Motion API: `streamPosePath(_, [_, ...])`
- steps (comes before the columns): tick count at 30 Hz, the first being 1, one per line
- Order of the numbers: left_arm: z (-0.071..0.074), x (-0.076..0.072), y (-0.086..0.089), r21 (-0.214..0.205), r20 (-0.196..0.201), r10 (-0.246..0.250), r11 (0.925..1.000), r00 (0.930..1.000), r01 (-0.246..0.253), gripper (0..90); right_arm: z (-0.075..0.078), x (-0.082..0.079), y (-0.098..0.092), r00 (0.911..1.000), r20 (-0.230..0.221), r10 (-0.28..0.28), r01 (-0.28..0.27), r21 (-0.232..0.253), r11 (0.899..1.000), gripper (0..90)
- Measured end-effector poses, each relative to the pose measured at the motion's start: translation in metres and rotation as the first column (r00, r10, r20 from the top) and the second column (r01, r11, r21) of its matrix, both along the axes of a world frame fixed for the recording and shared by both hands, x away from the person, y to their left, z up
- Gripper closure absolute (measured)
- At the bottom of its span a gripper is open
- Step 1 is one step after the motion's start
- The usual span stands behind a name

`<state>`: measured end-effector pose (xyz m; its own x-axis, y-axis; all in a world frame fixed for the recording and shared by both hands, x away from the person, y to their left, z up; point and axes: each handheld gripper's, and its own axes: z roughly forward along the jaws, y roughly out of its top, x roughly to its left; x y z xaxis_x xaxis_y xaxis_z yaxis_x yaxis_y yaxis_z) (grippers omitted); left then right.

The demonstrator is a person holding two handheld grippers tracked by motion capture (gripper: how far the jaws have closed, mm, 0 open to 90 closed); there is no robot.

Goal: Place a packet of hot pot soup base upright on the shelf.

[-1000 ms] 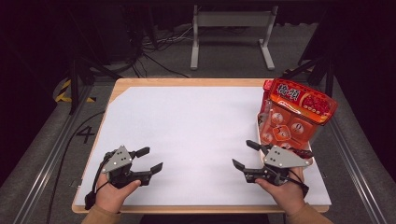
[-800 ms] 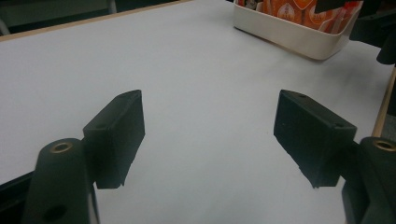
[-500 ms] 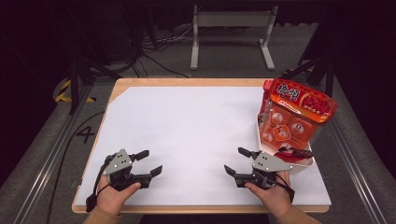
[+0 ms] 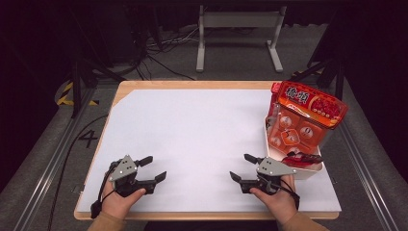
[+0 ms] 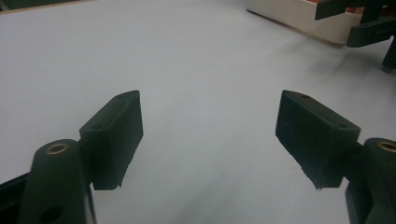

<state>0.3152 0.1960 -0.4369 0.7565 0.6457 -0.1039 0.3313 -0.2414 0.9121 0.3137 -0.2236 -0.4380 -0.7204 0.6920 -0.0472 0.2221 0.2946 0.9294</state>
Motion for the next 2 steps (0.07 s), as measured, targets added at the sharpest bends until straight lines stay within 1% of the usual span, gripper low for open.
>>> streamPosePath(2, [0.0001,0.0002,-0.0003,0.001,0.005,-0.002,1.0000,1.0000,0.002,23.8,0.0000,0.0001,-0.0005,1.0000,0.002,0.002,-0.002,0.002,1.000,21.1])
